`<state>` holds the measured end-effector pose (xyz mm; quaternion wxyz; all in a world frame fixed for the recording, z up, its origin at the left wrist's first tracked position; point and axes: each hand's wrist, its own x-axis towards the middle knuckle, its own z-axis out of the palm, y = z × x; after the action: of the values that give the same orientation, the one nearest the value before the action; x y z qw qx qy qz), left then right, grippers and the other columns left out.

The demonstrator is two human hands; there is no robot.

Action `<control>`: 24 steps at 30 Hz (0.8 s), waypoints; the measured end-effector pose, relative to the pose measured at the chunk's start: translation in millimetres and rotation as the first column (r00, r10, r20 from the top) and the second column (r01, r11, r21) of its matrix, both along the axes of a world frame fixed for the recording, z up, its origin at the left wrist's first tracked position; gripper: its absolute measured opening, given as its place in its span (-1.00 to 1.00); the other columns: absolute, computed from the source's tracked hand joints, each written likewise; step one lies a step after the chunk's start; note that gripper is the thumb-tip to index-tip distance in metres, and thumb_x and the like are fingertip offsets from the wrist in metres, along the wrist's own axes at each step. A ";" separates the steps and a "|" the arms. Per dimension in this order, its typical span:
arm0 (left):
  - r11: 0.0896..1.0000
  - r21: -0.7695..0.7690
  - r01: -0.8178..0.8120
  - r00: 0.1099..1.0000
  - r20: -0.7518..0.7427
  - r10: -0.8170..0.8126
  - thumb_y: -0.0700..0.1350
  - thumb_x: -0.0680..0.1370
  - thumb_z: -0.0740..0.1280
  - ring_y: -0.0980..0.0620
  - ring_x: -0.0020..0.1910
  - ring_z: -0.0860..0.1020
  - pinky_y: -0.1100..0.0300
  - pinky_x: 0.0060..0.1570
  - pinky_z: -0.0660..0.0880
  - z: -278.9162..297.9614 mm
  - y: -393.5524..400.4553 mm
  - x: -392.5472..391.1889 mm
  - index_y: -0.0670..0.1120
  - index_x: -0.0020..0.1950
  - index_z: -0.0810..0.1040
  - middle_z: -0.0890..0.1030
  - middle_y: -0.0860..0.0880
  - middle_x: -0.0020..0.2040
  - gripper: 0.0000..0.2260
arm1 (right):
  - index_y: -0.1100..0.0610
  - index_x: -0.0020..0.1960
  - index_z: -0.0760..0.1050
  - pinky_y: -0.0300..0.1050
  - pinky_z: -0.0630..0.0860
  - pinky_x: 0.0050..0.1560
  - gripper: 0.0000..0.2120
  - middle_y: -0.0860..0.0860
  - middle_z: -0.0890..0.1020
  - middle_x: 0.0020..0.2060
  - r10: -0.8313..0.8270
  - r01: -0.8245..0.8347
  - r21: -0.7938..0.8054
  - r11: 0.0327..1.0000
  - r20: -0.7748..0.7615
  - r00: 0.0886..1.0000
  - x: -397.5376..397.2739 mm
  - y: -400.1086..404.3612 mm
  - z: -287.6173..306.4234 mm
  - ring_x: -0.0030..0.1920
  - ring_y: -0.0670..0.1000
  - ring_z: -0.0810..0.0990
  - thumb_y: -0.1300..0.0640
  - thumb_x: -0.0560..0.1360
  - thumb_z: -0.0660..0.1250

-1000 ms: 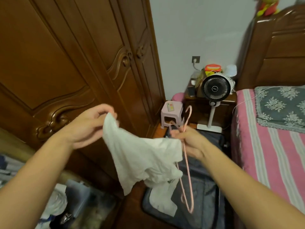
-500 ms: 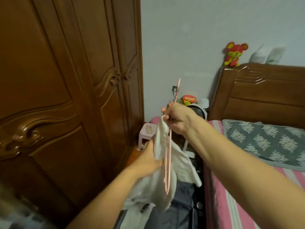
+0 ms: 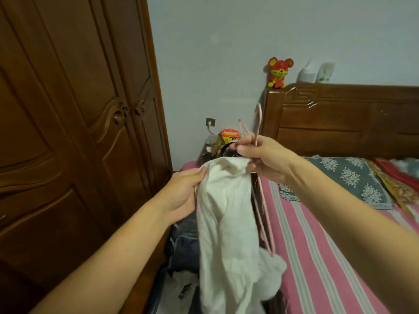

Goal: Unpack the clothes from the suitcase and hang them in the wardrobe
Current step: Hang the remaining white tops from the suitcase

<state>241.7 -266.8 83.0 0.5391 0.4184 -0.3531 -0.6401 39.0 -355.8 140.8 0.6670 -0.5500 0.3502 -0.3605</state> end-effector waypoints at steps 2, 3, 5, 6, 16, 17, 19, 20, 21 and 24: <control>0.999 0.034 0.029 0.999 -0.042 -0.028 -0.18 0.70 0.18 -0.23 0.31 0.55 -0.13 0.39 0.41 5.8 -2.0 -8.0 -0.25 0.38 0.52 0.57 -0.29 0.31 -0.69 | 0.09 0.10 0.56 -0.21 0.45 -0.37 -0.76 -0.06 0.70 -0.07 0.062 -0.097 -0.155 0.983 -0.214 0.975 -7.7 14.9 -10.0 -0.26 -0.12 0.60 0.31 0.49 0.43; 0.998 0.047 0.042 0.998 -0.050 -0.040 -0.19 0.71 0.17 -0.24 0.29 0.56 -0.12 0.35 0.45 8.8 -2.6 -11.2 -0.25 0.38 0.53 0.57 -0.31 0.30 -0.70 | -0.01 0.04 0.60 -0.21 0.44 -0.37 -0.76 -0.11 0.67 -0.16 0.096 -0.166 -0.214 0.963 -0.303 0.948 -7.4 24.1 -17.8 -0.28 -0.12 0.57 0.29 0.48 0.45; 0.996 0.088 0.033 0.999 -0.045 -0.029 -0.20 0.70 0.18 -0.24 0.21 0.60 -0.12 0.23 0.53 13.7 -1.9 -13.1 -0.24 0.36 0.54 0.59 -0.33 0.26 -0.72 | -0.07 -0.14 0.62 -0.21 0.43 -0.35 -0.79 -0.12 0.60 -0.33 0.106 -0.220 -0.275 0.936 -0.376 0.921 -1.6 40.8 -34.6 -0.33 -0.10 0.51 0.26 0.49 0.47; 0.994 0.109 0.019 0.999 -0.033 -0.016 -0.18 0.70 0.20 -0.23 0.18 0.61 -0.11 0.19 0.56 15.4 0.0 -12.5 -0.23 0.34 0.55 0.60 -0.33 0.25 -0.73 | -0.03 -0.15 0.63 -0.21 0.46 -0.33 -0.83 -0.08 0.61 -0.35 0.050 -0.169 -0.299 0.939 -0.368 0.929 2.4 44.8 -39.3 -0.33 -0.07 0.53 0.23 0.50 0.45; 0.855 -0.519 0.016 0.347 0.805 0.482 0.04 0.55 0.37 0.09 0.03 0.52 0.00 0.06 0.54 -15.5 44.6 9.0 0.14 0.14 0.49 0.47 0.16 0.05 -0.81 | 0.02 -0.31 0.54 -0.05 0.36 -0.13 -0.74 0.08 0.50 -0.33 -0.157 0.014 -0.347 0.938 -0.387 0.909 28.7 55.1 8.7 -0.27 0.02 0.45 -0.14 0.40 0.39; 0.826 -0.559 -0.078 0.398 0.742 0.539 -0.08 0.57 0.35 0.06 -0.02 0.56 -0.03 0.03 0.56 -17.4 46.7 13.1 0.06 0.09 0.58 0.55 0.10 0.00 -0.88 | 0.00 -0.31 0.51 -0.05 0.34 -0.14 -0.74 0.07 0.47 -0.32 -0.168 0.007 -0.360 0.933 -0.418 0.893 30.9 53.4 14.6 -0.27 0.02 0.42 -0.17 0.36 0.38; 0.856 -0.476 -0.201 0.532 0.680 0.503 -0.19 0.62 0.30 0.04 -0.05 0.62 -0.04 0.08 0.58 -16.5 51.4 20.7 -0.01 0.02 0.66 0.66 0.04 -0.06 -0.85 | 0.08 -0.29 0.57 -0.04 0.43 -0.13 -0.64 0.05 0.53 -0.32 -0.157 -0.036 -0.369 0.929 -0.479 0.864 33.0 50.3 24.8 -0.26 0.04 0.50 -0.24 0.27 0.37; 0.888 -0.410 -0.206 0.603 0.662 0.445 -0.18 0.64 0.28 0.03 -0.02 0.64 -0.05 0.12 0.58 -15.2 54.2 24.6 -0.02 0.03 0.67 0.68 0.03 -0.05 -0.83 | 0.12 -0.22 0.62 -0.01 0.53 -0.08 -0.55 0.06 0.62 -0.27 -0.152 -0.042 -0.356 0.934 -0.500 0.853 33.9 48.2 28.3 -0.21 0.08 0.60 -0.27 0.24 0.38; 0.909 -0.369 -0.196 0.654 0.642 0.401 -0.17 0.66 0.27 -0.01 0.01 0.64 -0.07 0.14 0.57 -13.4 56.6 27.2 -0.02 0.04 0.66 0.69 0.01 -0.03 -0.83 | 0.12 -0.14 0.66 0.05 0.60 0.01 -0.51 0.09 0.69 -0.18 -0.152 -0.044 -0.349 0.936 -0.516 0.843 33.9 46.7 31.2 -0.12 0.13 0.67 -0.29 0.22 0.38; 0.907 -0.387 -0.167 0.660 0.640 0.394 -0.18 0.66 0.26 -0.07 -0.03 0.62 -0.04 0.01 0.56 -10.3 62.0 35.0 0.02 0.03 0.54 0.63 -0.04 -0.03 -0.89 | 0.07 -0.09 0.70 0.15 0.63 0.09 -0.54 0.13 0.71 -0.14 -0.187 -0.028 -0.374 0.927 -0.527 0.829 27.5 40.2 38.2 -0.05 0.20 0.69 -0.27 0.24 0.41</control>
<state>276.6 -204.8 72.7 0.5119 0.5954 -0.5529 -0.2788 66.5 -315.5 179.0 0.4065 -0.7295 0.4779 -0.2723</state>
